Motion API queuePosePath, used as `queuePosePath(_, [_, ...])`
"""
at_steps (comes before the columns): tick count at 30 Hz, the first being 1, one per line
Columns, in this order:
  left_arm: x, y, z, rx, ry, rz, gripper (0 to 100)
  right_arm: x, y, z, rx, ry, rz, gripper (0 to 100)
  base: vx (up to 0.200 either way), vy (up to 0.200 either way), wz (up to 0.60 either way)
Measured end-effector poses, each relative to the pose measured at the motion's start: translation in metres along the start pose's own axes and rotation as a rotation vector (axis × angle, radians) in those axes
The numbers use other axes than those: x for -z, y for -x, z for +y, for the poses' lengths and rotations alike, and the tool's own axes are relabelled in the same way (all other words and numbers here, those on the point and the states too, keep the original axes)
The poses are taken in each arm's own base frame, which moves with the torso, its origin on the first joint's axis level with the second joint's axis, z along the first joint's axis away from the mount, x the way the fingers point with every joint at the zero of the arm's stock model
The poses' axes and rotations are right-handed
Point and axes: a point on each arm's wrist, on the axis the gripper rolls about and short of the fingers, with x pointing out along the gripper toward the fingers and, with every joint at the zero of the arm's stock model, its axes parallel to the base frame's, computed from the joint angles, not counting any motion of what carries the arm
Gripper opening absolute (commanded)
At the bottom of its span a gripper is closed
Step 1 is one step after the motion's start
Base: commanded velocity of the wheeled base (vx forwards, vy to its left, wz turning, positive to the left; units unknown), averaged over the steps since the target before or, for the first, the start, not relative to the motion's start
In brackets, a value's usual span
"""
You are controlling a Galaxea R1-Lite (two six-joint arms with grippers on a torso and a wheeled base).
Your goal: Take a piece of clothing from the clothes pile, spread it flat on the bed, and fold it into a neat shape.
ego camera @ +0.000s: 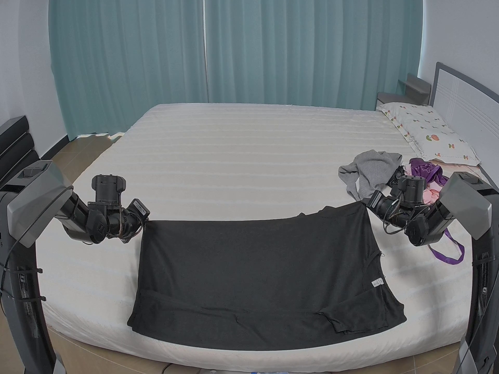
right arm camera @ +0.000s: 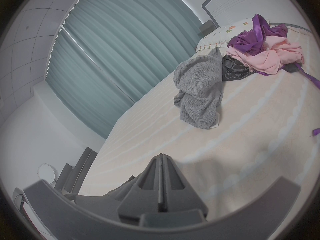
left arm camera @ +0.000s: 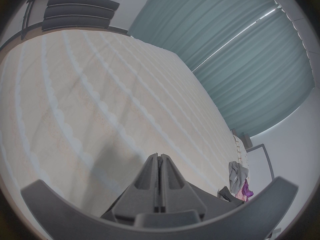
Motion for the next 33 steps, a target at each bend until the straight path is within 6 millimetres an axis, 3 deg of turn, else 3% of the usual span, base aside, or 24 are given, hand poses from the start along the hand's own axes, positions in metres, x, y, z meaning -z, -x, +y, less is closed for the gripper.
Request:
queuePosePath(14, [0.007, 0.013, 0.004, -0.019, -0.007, 0.023, 0, 0.01, 0.011, -0.005, 0.026, -0.007, 0.045, 0, 0.0, 0.0, 0.0])
queuePosePath(33, [0.022, 0.047, 0.011, -0.051, -0.058, 0.065, 0, 0.025, 0.056, -0.001, 0.032, -0.003, 0.131, 0, 0.0, 0.0, 0.0])
